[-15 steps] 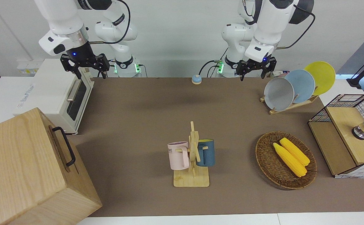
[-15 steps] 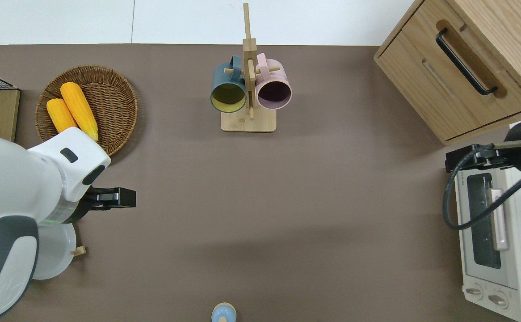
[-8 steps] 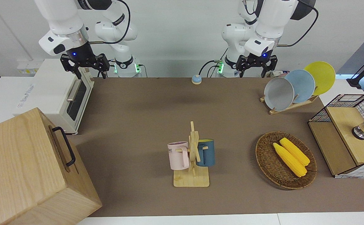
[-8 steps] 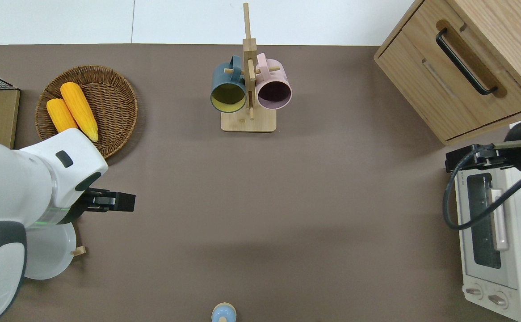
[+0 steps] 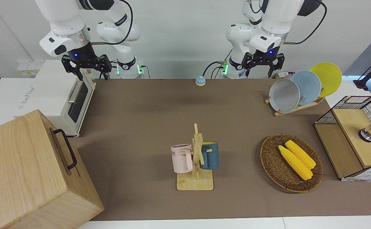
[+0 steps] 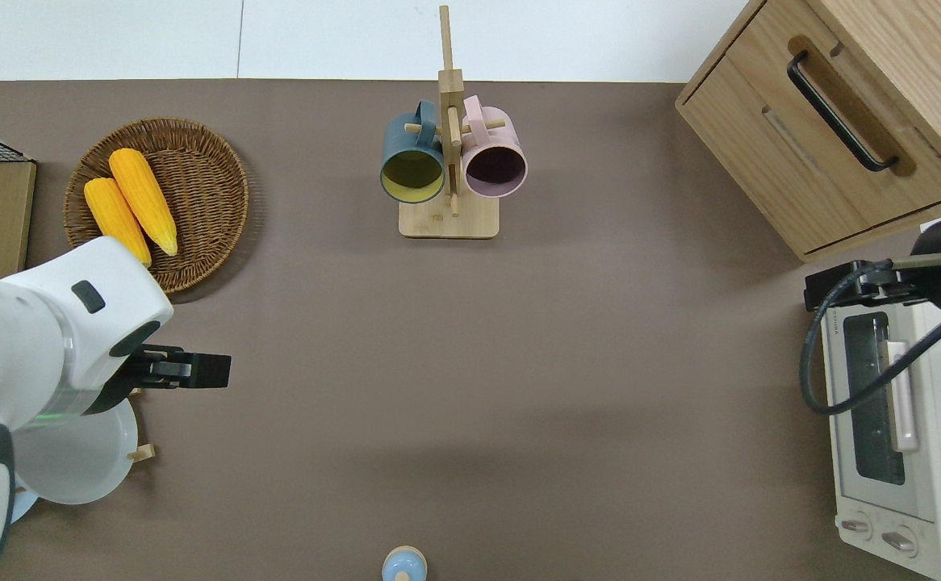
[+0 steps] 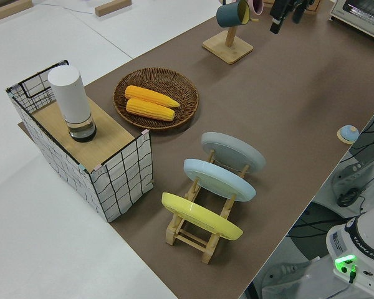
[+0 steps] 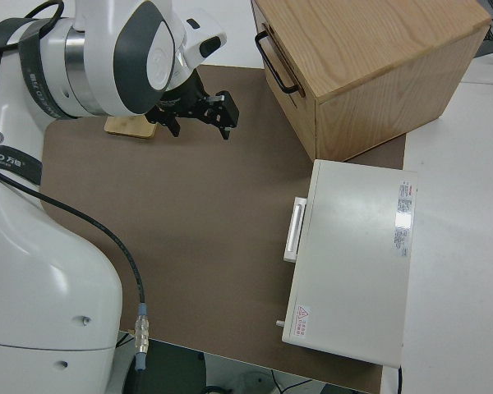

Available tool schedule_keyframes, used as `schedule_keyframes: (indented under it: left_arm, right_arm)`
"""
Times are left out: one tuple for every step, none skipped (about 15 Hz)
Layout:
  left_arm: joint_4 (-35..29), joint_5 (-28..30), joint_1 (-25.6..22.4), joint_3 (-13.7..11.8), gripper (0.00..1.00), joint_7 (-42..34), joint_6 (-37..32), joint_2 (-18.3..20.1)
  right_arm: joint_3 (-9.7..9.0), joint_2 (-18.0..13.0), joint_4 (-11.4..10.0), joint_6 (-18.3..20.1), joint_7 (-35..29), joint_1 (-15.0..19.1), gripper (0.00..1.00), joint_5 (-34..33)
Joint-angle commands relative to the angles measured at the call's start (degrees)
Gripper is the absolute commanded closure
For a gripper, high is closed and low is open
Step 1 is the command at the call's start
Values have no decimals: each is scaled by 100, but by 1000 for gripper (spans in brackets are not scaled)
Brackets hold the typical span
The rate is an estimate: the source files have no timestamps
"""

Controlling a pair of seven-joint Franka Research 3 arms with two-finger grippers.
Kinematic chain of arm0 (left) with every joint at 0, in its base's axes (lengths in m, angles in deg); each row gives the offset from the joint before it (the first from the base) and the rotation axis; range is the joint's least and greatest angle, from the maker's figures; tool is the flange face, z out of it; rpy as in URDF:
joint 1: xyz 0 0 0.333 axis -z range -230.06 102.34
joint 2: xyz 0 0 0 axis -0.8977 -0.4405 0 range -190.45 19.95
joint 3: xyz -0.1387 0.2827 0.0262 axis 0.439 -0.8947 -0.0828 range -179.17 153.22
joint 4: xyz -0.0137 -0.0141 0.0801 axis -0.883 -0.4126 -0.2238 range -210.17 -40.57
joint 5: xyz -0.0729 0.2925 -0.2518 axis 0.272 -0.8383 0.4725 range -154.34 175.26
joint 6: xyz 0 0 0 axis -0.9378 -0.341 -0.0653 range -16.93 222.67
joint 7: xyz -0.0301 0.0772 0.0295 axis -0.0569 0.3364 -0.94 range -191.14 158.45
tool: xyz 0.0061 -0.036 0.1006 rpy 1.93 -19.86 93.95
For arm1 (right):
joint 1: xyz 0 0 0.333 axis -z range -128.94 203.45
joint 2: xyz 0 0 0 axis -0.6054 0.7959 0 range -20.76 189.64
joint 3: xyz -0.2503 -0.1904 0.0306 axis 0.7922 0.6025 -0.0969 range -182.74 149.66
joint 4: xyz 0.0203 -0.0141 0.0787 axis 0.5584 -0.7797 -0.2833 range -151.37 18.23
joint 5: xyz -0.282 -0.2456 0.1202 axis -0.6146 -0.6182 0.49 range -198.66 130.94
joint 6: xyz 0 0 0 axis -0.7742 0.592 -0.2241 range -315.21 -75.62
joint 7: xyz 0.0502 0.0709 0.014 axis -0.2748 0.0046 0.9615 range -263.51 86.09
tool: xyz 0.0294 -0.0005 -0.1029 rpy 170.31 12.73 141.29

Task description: Pick gray plate from table and place it on lower plate rack with left arm

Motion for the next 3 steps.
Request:
schedule_keyframes:
  left_arm:
    - [-25,96,-36,-19,7,-43,14,15]
    - [-25,87,-36,-19,7,-43,14,15]
    - [-33,96,-45,-19,7,-43,23,15]
  right_arm:
    - [22,11,29,34,-22,-26,17,16]
    - [22,11,29,34,-22,-26,17,16]
    - [22,11,29,34,-22,-26,17,16]
